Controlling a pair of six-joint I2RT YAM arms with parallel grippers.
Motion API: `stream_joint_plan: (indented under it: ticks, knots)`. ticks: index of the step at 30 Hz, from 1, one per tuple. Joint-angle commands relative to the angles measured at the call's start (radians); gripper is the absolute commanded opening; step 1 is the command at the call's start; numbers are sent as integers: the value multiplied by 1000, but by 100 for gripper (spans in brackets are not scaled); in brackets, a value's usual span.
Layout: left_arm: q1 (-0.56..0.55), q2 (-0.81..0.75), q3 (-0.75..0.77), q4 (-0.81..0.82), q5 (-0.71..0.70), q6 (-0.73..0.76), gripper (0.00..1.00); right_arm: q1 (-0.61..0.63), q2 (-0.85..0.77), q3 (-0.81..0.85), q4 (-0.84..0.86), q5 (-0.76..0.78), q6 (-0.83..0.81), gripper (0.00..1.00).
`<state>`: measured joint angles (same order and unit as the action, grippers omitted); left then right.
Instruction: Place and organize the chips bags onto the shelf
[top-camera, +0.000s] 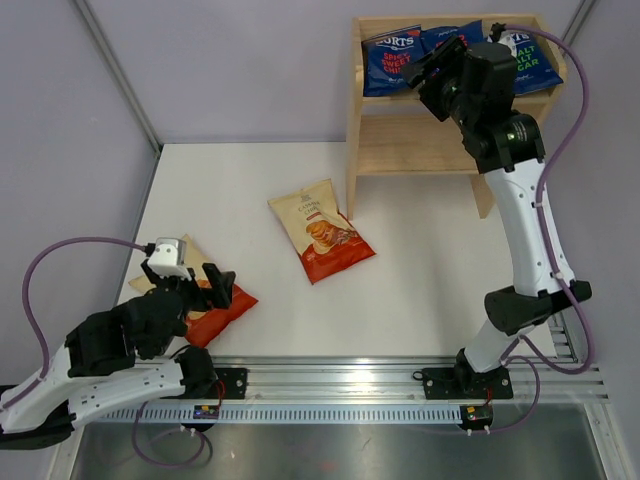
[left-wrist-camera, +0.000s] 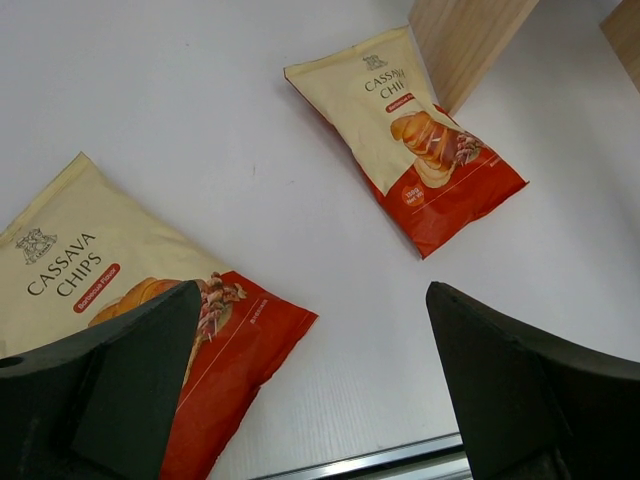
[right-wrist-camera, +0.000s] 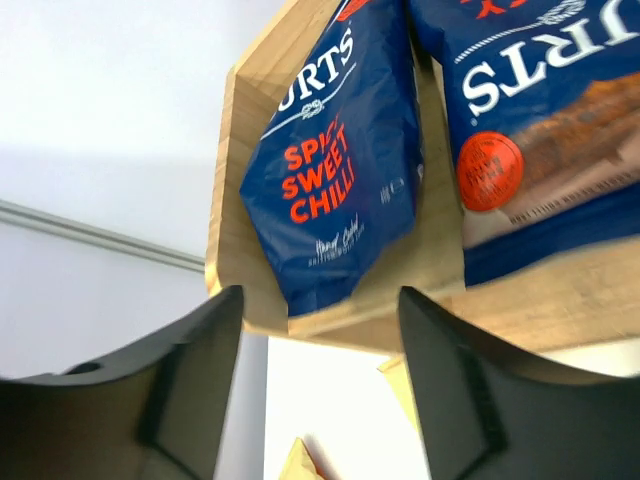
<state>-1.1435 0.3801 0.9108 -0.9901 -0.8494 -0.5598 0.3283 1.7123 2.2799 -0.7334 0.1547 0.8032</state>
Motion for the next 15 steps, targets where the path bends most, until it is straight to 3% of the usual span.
stream_joint_plan:
  ticks: [1,7,12,15]
  knots:
    - [2,60,49,5,-39,-64,99,-5,-110,-55,5,-9,-74,74]
    - [2,264,71,114,1,-108,99,-5,-265,-204,31,-122,-237,98]
    - [22,445,60,273,32,-49,99,-6,-463,-523,189,-349,-331,99]
    - [144,494,20,417,175,-9,99,-5,-572,-664,207,-357,-315,100]
